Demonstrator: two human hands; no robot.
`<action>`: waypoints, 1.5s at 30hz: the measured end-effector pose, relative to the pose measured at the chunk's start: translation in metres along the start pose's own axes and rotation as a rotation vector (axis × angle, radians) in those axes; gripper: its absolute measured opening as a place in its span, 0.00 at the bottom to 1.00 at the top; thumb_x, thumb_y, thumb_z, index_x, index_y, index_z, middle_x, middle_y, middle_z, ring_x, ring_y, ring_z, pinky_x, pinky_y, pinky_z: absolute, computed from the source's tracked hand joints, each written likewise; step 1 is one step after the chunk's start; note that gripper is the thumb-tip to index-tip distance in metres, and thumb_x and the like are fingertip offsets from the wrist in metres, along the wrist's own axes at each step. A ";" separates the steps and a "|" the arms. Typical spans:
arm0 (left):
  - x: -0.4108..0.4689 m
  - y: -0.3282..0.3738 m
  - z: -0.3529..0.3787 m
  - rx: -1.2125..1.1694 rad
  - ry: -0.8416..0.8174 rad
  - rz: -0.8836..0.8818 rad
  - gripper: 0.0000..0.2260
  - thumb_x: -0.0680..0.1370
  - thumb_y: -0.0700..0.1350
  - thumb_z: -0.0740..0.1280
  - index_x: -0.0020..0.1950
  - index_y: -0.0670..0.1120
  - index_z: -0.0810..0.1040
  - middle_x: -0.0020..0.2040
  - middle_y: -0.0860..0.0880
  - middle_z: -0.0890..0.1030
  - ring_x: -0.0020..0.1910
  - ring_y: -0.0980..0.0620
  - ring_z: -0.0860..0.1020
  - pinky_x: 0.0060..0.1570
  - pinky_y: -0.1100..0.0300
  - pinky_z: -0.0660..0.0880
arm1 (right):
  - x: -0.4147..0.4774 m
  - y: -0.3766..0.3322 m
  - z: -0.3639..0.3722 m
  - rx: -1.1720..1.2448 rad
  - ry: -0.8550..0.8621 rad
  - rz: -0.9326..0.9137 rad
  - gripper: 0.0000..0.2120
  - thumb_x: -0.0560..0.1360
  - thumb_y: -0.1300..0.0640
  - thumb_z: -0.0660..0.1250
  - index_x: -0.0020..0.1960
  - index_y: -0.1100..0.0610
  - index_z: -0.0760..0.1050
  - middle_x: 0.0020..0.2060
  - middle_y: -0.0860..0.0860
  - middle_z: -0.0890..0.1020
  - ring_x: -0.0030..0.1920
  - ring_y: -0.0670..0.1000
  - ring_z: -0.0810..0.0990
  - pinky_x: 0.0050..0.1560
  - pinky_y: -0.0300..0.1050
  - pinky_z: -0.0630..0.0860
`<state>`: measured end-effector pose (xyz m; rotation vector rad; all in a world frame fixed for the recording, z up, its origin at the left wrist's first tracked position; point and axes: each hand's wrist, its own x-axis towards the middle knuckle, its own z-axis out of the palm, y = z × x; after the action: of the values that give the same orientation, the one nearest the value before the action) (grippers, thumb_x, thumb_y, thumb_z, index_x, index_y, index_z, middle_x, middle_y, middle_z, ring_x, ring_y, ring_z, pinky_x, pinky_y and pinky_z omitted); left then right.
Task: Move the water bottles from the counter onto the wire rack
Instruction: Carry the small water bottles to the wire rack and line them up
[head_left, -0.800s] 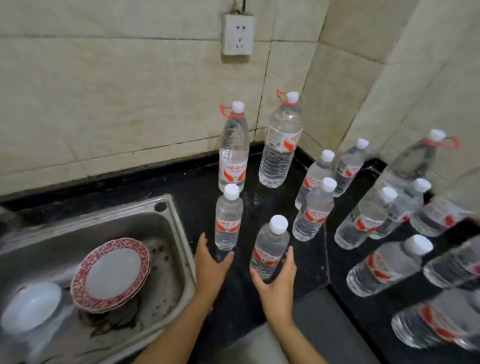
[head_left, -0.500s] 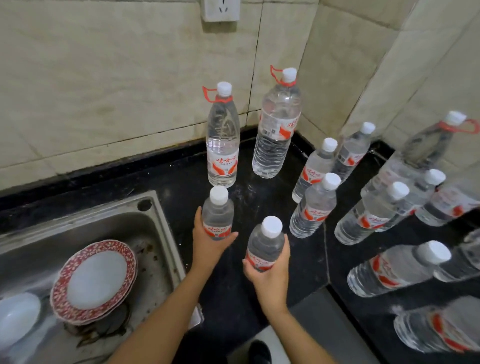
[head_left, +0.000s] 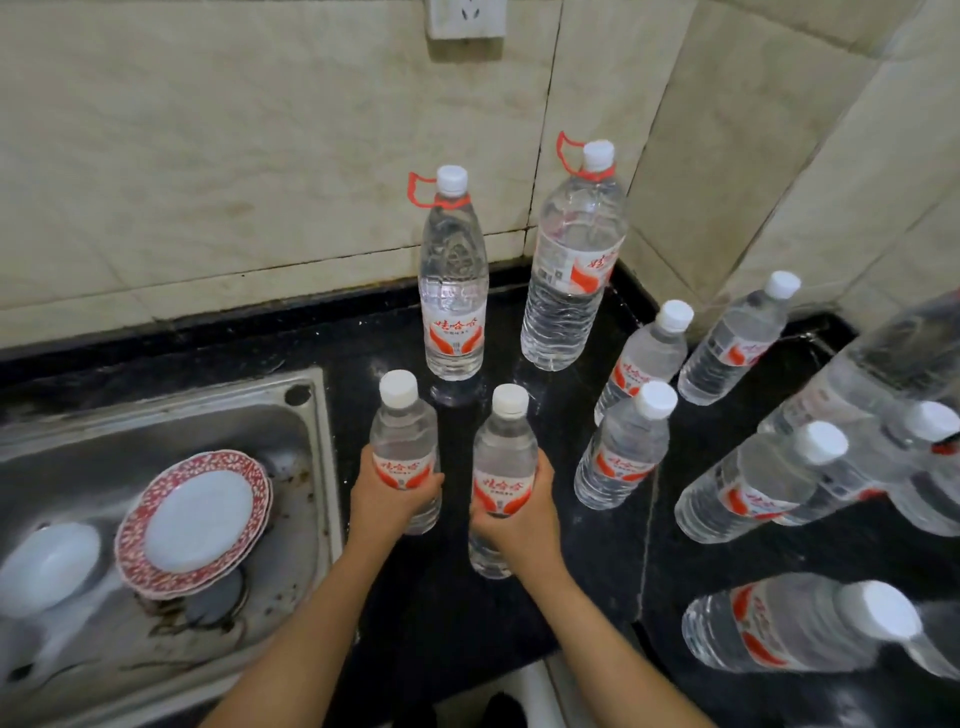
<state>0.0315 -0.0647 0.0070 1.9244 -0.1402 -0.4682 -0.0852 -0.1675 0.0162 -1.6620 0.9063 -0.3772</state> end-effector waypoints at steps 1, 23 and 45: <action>-0.005 -0.004 -0.001 0.002 0.007 -0.009 0.33 0.59 0.47 0.78 0.61 0.46 0.70 0.53 0.46 0.80 0.51 0.47 0.80 0.57 0.48 0.76 | 0.002 0.000 -0.003 -0.002 -0.026 -0.004 0.40 0.63 0.63 0.74 0.58 0.35 0.55 0.55 0.45 0.73 0.56 0.48 0.75 0.59 0.46 0.73; -0.082 -0.031 -0.056 0.011 -0.594 0.091 0.25 0.63 0.41 0.78 0.55 0.48 0.72 0.51 0.46 0.80 0.50 0.47 0.79 0.53 0.53 0.75 | -0.180 0.015 0.023 0.149 0.581 0.073 0.33 0.60 0.70 0.72 0.60 0.53 0.66 0.47 0.50 0.79 0.43 0.43 0.80 0.41 0.33 0.76; -0.464 -0.032 -0.047 0.073 -1.620 0.489 0.23 0.65 0.41 0.77 0.55 0.46 0.73 0.48 0.50 0.80 0.45 0.54 0.79 0.42 0.62 0.74 | -0.629 0.022 -0.034 0.114 1.597 0.172 0.31 0.64 0.72 0.72 0.58 0.52 0.63 0.46 0.47 0.75 0.44 0.42 0.76 0.39 0.31 0.73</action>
<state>-0.3786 0.1333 0.1125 1.0459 -1.5972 -1.5449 -0.5247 0.2667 0.1388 -0.9019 2.0517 -1.6884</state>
